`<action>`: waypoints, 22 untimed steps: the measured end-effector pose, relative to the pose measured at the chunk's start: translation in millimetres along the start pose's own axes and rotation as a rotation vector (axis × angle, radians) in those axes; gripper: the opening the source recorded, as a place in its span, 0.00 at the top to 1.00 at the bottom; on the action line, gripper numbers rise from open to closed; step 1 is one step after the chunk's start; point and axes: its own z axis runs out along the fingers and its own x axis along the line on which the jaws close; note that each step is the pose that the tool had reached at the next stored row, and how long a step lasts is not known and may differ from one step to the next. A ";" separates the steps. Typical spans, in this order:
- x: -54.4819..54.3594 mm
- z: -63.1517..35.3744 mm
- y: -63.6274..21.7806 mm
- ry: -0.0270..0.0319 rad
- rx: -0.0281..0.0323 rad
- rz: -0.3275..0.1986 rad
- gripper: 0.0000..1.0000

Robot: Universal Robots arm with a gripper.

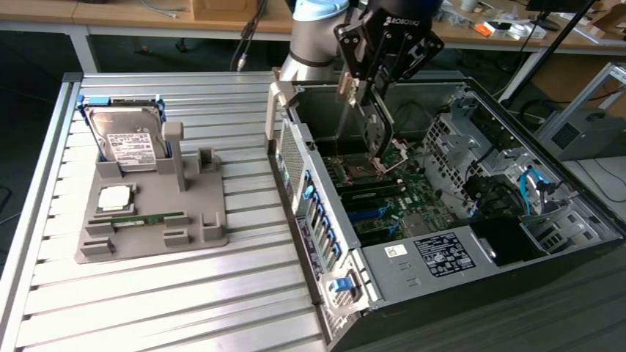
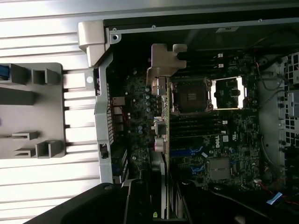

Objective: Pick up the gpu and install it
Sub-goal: 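Pick up the gpu and move the gpu toward the slot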

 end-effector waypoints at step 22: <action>-14.3 5.7 0.0 -0.0004 0.0067 0.000 0.73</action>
